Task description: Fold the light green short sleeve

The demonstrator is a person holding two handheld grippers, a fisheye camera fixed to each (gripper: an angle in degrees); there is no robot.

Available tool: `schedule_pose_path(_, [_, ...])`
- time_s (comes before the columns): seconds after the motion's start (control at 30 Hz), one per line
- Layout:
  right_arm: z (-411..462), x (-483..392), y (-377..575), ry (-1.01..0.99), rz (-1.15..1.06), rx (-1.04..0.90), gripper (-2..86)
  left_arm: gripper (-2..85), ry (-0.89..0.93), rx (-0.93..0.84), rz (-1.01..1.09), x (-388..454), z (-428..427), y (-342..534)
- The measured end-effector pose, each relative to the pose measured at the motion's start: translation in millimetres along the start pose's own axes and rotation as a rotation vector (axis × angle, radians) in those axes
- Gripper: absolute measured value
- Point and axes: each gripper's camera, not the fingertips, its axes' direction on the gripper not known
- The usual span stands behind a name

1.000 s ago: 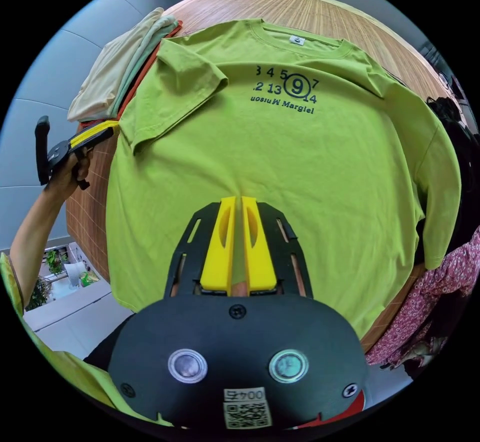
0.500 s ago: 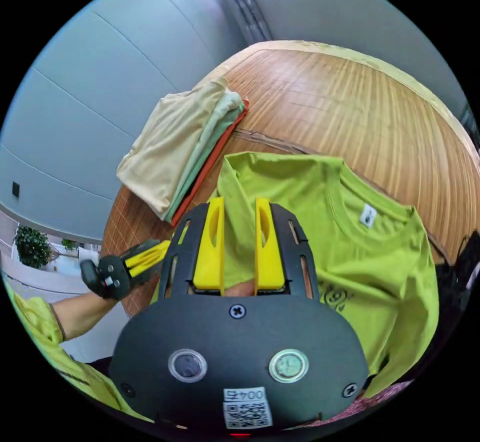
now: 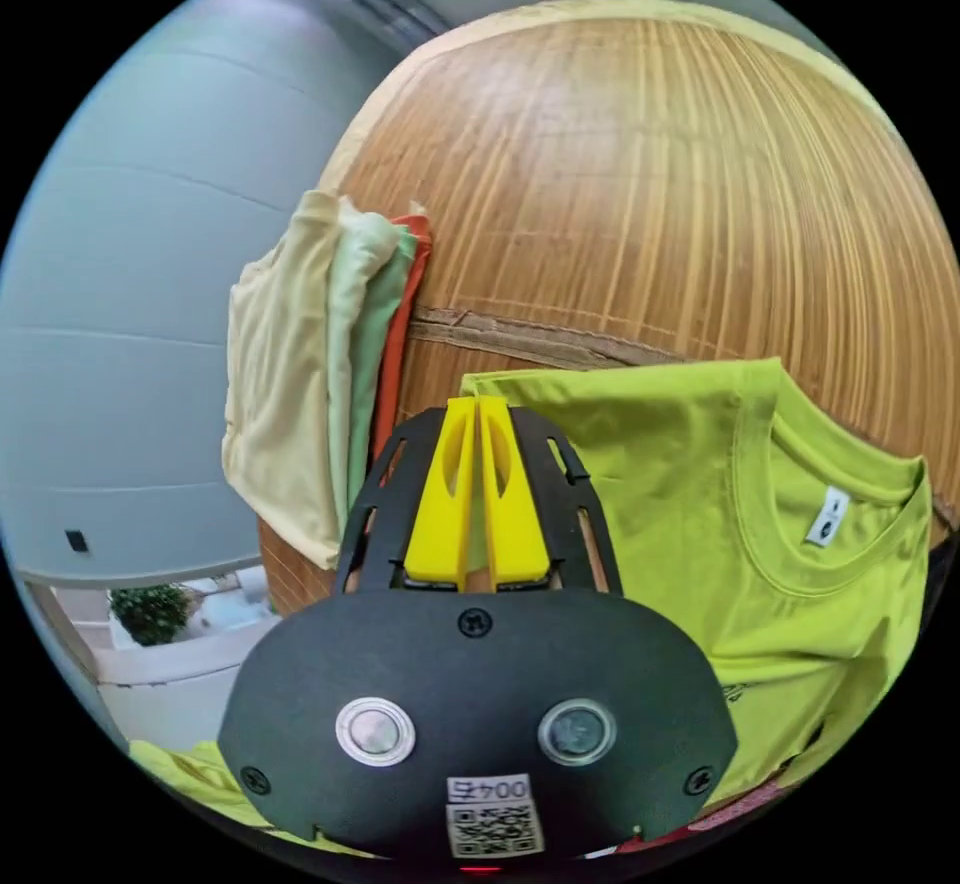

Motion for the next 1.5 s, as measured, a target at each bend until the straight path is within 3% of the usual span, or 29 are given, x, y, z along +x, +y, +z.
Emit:
schedule_pose_path(0.1, [-0.2,25.5,4.4,-0.222,0.048,0.017,7.8,0.2,-0.004,0.0,0.0,4.3,-1.2,0.6])
schedule_pose_path(0.17, [-15.3,26.2,12.3,-0.261,0.012,0.042,9.1,0.3,0.026,0.001,-0.028,0.2,-5.1,0.1])
schedule_pose_path(0.37, [-95.0,10.3,101.8,0.046,-0.174,0.291,9.2,0.4,0.003,0.112,-0.196,-35.1,-47.4,-3.2])
schedule_pose_path(0.47, [-89.7,-7.4,161.1,0.202,-0.273,0.278,4.0,0.4,0.04,0.111,-0.087,-19.1,-42.5,-26.5])
schedule_pose_path(0.6, [-73.2,-18.5,206.4,0.269,-0.277,0.269,2.0,0.4,0.049,0.009,0.032,4.7,-14.3,-50.6])
schedule_pose_path(0.73, [-87.7,-16.3,171.0,0.287,-0.236,0.338,4.0,0.4,-0.003,0.052,-0.012,14.8,-26.3,-46.5])
schedule_pose_path(0.83, [-84.0,-25.8,123.2,0.359,-0.289,0.301,3.9,0.4,-0.023,0.024,0.01,37.9,-27.9,-28.4])
schedule_pose_path(0.97, [-45.6,-36.9,87.0,0.49,-0.413,0.116,3.4,0.2,-0.089,0.007,0.033,62.2,-16.7,-4.5])
schedule_pose_path(1.0, [-49.4,-40.5,83.3,0.548,-0.455,0.192,3.5,0.2,-0.103,0.007,0.041,65.1,-17.0,-4.9])
schedule_pose_path(1.07, [-57.7,-36.4,62.9,0.615,-0.4,0.206,3.1,0.1,-0.147,0.008,0.059,74.5,-17.6,-4.7])
schedule_pose_path(1.23, [-100.5,-23.7,38.0,0.487,-0.283,0.227,3.6,0.2,-0.111,0.003,0.024,69.3,-24.3,-5.7])
schedule_pose_path(1.37, [-160.4,-1.5,83.5,0.455,-0.197,0.324,4.5,0.2,-0.106,0.166,-0.101,37.1,-77.1,-24.2])
schedule_pose_path(1.5, [-188.5,33.8,118.2,0.533,-0.092,0.323,4.4,0.3,-0.012,0.224,-0.059,23.7,-79.0,-82.3])
